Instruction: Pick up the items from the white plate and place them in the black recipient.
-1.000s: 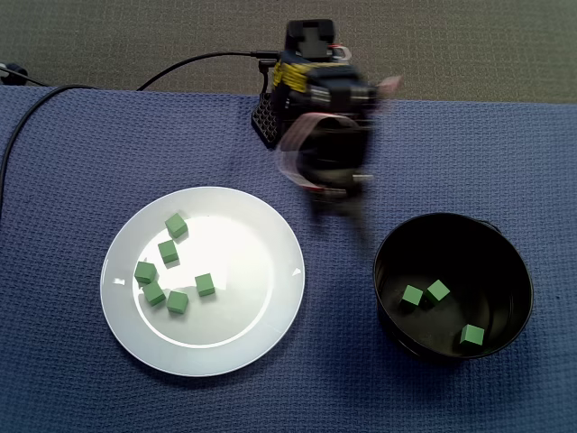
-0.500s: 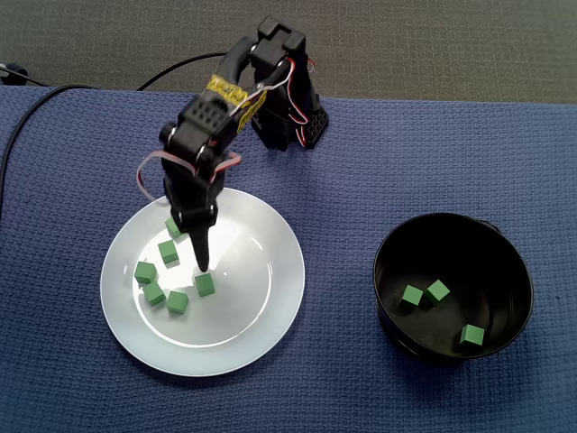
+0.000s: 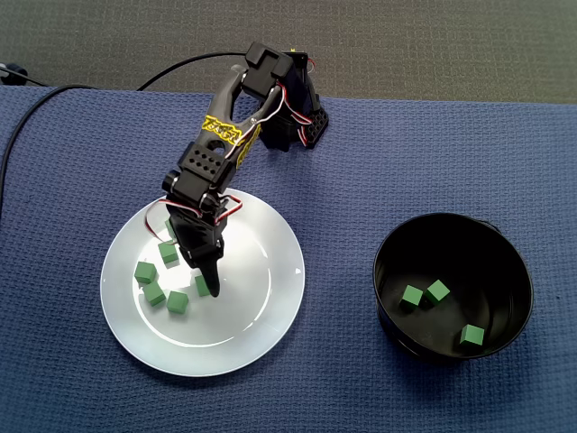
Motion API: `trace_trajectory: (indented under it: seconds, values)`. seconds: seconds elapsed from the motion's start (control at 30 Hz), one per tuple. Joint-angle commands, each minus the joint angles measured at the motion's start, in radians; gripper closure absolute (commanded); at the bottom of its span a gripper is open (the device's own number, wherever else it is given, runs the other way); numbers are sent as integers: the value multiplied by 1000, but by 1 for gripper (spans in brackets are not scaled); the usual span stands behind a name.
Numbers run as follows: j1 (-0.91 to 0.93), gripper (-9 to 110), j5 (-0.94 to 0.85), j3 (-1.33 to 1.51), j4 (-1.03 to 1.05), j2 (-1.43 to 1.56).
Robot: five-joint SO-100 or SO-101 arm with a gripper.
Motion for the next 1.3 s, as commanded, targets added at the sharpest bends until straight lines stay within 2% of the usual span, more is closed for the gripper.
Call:
trace_trajectory:
  seconds: [0.0, 0.3, 0.6, 0.8, 1.03, 1.27]
  values:
    - [-26, 72, 31, -64, -23, -8]
    - [-20, 81, 32, -89, -91, -67]
    - [-20, 100, 60, -60, -141, -89]
    - [-23, 101, 89, -28, -144, -52]
    - [-8, 101, 199, -120, 63, 126]
    - [-106, 101, 390, -495, 336, 351]
